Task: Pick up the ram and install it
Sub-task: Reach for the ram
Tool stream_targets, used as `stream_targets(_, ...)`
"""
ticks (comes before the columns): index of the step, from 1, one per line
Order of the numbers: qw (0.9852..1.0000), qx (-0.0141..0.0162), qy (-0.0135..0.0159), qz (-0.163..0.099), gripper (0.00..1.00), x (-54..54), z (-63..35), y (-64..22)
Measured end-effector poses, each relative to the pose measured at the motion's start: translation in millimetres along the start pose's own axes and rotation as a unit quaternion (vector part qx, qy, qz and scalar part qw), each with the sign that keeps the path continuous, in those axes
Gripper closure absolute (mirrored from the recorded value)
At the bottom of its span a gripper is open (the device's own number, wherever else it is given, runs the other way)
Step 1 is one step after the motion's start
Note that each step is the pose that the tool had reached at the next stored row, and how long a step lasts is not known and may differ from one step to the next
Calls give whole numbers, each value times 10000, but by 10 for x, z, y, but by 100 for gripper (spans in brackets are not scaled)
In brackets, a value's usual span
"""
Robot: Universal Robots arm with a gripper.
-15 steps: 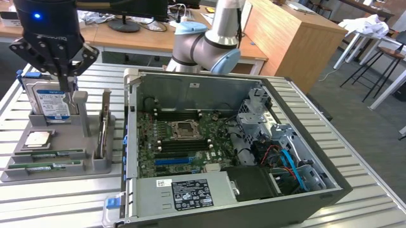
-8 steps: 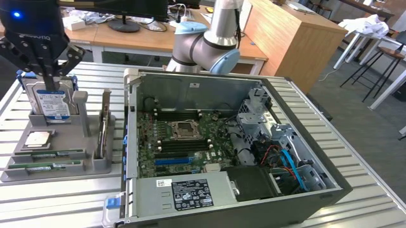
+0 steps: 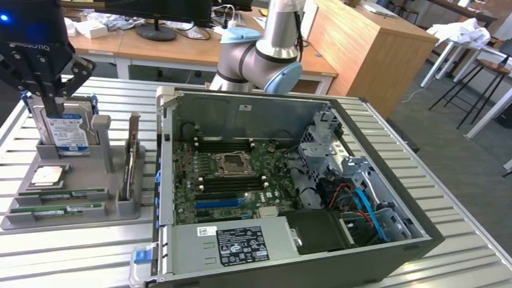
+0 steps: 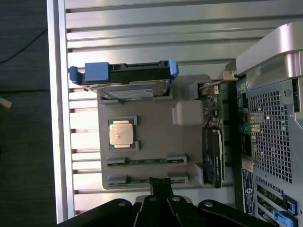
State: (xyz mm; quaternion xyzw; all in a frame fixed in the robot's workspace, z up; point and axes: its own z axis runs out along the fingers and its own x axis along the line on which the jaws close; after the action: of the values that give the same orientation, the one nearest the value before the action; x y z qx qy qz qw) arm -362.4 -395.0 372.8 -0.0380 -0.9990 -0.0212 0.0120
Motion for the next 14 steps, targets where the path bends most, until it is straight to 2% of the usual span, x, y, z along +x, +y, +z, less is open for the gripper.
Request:
stream_targets(8,10000,1,1,1,90,1,-1,-3)
stream_targets(14,10000,0,0,0,90,-5,-3,-75)
